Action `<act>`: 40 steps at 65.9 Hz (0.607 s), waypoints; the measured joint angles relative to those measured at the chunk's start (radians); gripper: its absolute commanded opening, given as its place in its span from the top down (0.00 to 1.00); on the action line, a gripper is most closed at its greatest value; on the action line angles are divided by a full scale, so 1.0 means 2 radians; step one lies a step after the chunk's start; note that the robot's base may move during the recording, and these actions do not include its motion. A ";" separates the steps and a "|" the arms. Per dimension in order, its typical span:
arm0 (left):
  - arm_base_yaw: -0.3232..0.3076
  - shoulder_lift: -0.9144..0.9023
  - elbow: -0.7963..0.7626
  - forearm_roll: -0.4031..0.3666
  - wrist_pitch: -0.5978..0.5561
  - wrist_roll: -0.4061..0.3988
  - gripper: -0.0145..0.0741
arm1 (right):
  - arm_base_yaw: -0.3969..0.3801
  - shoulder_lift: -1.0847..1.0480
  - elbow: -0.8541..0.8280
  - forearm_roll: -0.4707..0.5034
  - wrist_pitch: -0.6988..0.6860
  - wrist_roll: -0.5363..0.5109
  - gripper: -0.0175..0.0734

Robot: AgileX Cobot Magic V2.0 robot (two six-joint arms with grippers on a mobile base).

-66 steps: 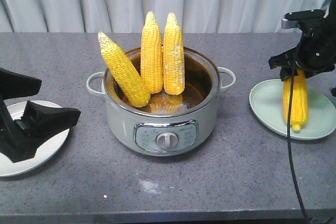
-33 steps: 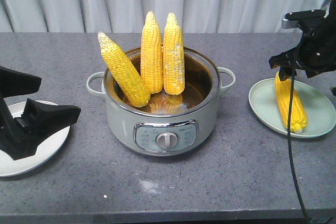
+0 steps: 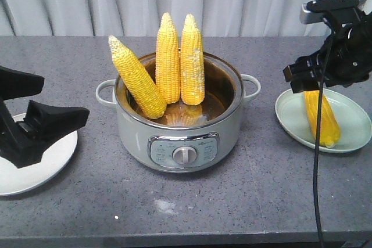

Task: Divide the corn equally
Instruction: 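Withdraw the right gripper from the pale green plate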

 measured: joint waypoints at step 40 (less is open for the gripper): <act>0.000 0.000 0.000 0.000 -0.007 0.000 0.17 | 0.074 -0.247 0.211 0.004 -0.051 0.017 0.28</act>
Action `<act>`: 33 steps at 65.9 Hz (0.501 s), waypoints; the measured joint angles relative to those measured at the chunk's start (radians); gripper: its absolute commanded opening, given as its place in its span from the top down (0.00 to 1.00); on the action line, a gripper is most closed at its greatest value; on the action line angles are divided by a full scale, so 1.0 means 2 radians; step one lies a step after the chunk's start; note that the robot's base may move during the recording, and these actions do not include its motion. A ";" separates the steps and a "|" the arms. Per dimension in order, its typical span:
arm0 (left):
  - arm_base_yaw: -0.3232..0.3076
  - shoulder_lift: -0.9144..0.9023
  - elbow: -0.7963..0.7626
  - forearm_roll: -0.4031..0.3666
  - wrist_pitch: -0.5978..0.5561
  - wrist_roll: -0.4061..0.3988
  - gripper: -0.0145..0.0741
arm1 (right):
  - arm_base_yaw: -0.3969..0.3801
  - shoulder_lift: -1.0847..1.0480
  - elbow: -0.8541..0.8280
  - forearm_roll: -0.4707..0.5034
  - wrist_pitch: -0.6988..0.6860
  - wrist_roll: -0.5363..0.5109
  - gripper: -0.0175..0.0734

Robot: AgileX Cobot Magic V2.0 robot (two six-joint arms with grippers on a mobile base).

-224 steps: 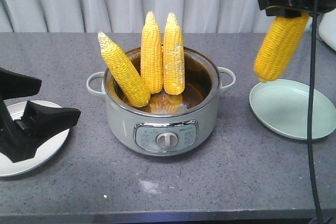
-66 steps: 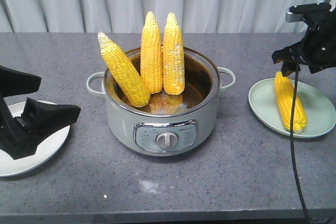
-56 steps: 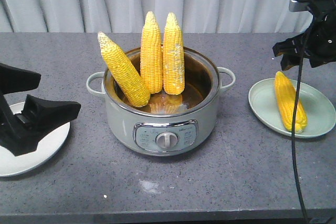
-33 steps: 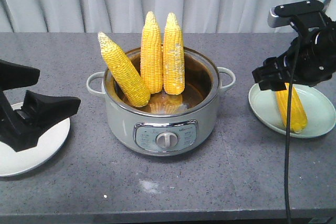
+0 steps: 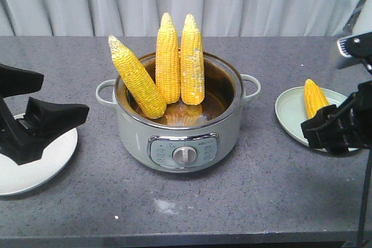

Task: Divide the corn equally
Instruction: 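Withdraw the right gripper from the pale green plate, then move the left gripper to the corn cob nearest it in the pot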

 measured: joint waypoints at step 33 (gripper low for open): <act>0.000 0.038 0.000 0.022 -0.079 -0.096 0.17 | 0.000 -0.066 0.036 0.000 0.001 0.002 0.28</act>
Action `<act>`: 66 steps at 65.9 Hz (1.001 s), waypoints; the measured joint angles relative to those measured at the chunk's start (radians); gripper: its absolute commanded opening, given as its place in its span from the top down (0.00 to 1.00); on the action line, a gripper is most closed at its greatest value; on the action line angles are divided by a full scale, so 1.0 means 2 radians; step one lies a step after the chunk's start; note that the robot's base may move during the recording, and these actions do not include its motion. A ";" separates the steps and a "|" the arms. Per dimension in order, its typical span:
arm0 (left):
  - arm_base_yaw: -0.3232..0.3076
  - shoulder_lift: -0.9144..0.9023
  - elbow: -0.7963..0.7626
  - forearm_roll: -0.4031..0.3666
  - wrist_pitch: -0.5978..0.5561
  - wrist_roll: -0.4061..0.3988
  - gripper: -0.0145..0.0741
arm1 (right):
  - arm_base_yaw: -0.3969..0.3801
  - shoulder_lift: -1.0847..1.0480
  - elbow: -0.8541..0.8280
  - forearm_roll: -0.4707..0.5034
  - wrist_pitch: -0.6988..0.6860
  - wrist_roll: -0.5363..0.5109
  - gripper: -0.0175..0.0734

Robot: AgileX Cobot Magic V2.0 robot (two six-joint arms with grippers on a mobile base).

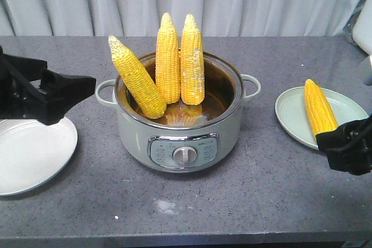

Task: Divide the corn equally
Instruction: 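Move the left gripper to the corn cob nearest it in the pot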

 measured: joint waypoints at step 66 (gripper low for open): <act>0.000 0.280 -0.149 -0.005 -0.105 -0.048 0.17 | 0.000 0.000 0.000 0.000 0.001 0.001 0.28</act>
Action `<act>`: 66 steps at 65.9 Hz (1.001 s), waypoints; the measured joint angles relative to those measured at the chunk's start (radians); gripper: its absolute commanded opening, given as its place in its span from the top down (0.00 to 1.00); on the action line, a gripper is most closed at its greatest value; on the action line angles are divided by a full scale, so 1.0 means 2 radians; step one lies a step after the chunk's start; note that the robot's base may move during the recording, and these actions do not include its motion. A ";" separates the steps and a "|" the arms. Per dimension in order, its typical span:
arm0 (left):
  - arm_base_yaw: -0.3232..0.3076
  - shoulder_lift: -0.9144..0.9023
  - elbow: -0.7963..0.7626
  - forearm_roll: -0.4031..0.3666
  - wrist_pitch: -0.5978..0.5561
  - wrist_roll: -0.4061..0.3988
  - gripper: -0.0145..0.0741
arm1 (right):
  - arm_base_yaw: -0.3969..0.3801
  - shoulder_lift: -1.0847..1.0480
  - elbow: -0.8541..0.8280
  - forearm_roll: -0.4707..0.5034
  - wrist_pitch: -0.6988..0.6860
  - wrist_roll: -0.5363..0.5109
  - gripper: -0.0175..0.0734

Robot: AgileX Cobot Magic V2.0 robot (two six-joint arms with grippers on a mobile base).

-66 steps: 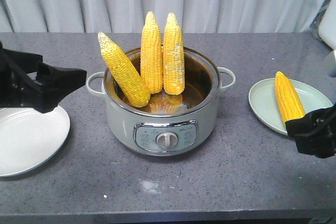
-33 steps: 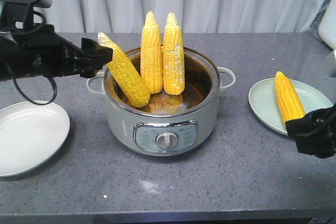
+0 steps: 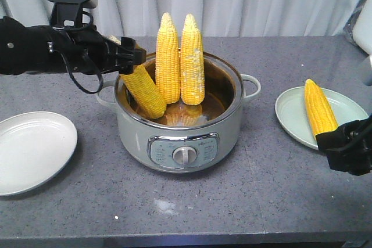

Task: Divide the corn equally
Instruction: 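Move the left gripper to the corn cob nearest it in the pot, then close the left gripper on the cob's tip and lift it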

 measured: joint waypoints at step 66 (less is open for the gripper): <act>-0.001 0.059 -0.029 -0.277 0.033 0.309 0.17 | 0.000 0.000 0.000 0.000 0.000 0.000 0.28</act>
